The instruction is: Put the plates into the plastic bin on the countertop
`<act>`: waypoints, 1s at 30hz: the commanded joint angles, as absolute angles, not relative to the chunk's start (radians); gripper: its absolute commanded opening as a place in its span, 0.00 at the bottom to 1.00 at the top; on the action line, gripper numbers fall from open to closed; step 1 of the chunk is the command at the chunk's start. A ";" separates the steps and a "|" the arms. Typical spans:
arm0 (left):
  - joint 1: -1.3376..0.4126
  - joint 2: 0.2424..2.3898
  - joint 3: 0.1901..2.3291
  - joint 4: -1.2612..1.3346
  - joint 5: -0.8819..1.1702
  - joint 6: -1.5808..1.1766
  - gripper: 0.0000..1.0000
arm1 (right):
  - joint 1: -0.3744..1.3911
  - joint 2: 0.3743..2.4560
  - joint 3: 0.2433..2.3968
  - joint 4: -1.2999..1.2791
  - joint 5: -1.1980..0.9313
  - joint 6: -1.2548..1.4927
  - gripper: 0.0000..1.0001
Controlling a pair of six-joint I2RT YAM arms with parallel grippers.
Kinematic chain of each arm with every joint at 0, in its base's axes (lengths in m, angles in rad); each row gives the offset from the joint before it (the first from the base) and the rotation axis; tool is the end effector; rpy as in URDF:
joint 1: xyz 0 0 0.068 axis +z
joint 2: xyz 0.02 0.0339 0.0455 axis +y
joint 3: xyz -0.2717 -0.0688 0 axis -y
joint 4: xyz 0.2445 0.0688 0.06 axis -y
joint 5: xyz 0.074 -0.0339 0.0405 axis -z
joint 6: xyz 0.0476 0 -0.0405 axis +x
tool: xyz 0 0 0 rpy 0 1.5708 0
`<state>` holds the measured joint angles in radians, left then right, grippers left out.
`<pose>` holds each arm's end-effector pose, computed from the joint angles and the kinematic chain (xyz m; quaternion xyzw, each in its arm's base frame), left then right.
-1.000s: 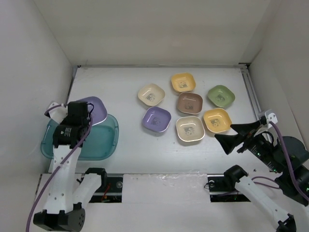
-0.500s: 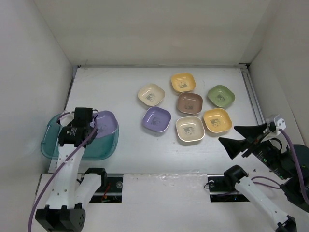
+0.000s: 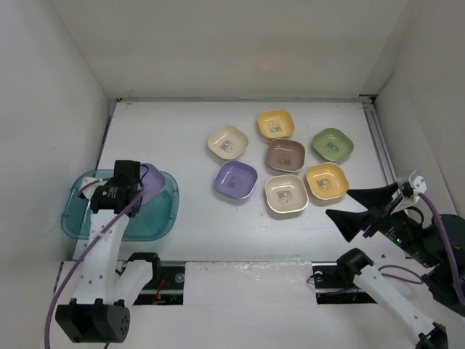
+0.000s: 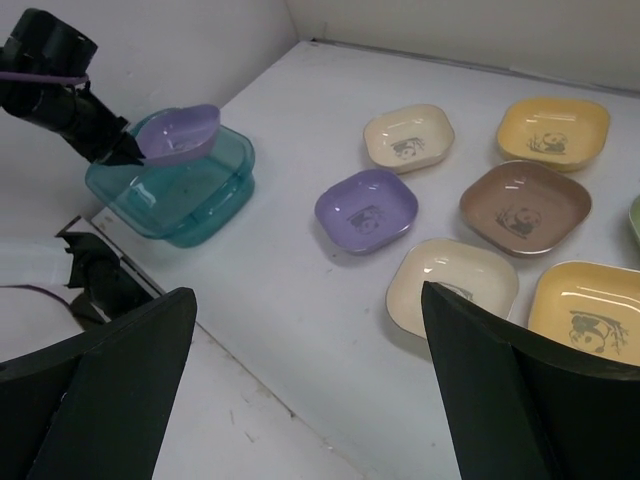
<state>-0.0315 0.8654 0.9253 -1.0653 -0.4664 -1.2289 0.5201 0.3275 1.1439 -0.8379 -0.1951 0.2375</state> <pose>0.1473 0.0168 0.2965 -0.5798 0.7355 0.0194 0.3500 0.0016 0.0116 0.4176 -0.1676 0.6946 0.3221 0.6210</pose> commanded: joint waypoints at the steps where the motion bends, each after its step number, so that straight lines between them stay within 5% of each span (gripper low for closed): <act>1: -0.025 0.928 0.904 -1.031 -0.537 -1.387 0.03 | 0.548 0.362 1.178 -0.773 -0.215 0.224 1.00; 17: -0.025 1.044 0.709 -0.853 -0.492 -1.471 0.00 | 0.583 0.341 1.177 -0.795 -0.140 0.215 1.00; 25: -0.025 1.187 0.690 -0.669 -0.428 -1.390 0.10 | 0.583 0.359 1.177 -0.805 -0.109 0.215 1.00; 26: -0.025 1.187 0.701 -0.657 -0.419 -1.355 0.28 | 0.583 0.359 1.177 -0.805 -0.109 0.215 1.00; 29: -0.059 1.178 0.735 -0.661 -0.419 -1.344 0.54 | 0.583 0.368 1.167 -0.805 -0.098 0.215 1.00; 30: -0.075 1.167 0.770 -0.695 -0.429 -1.344 0.85 | 0.583 0.379 1.167 -0.805 -0.088 0.215 1.00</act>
<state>-0.0433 1.1957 0.7029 -0.6918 -0.4107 -1.3457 0.5774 0.3511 1.1587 -0.8371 -0.1184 0.2268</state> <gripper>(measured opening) 0.698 0.999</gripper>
